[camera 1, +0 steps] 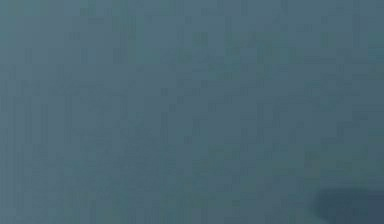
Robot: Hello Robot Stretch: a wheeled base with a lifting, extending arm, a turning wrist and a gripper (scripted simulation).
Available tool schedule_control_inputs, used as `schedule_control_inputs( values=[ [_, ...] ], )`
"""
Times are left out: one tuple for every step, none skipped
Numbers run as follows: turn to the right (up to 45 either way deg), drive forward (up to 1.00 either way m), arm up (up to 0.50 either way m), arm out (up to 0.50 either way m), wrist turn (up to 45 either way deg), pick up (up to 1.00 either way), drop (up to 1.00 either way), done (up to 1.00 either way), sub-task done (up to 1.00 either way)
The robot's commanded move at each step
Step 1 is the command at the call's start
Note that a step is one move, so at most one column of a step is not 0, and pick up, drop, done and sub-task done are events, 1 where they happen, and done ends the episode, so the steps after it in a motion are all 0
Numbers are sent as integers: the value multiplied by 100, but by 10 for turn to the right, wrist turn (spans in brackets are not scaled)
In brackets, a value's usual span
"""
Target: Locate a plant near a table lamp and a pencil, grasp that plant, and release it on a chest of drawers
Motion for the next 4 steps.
schedule_control_inputs(
  values=[
    [0,0,0,0,450,0,0,0,0],
    [0,0,0,2,0,0,0,0,0],
    [0,0,0,0,390,0,0,0,0],
    [0,0,-10,0,0,0,0,0,0]
  ],
)
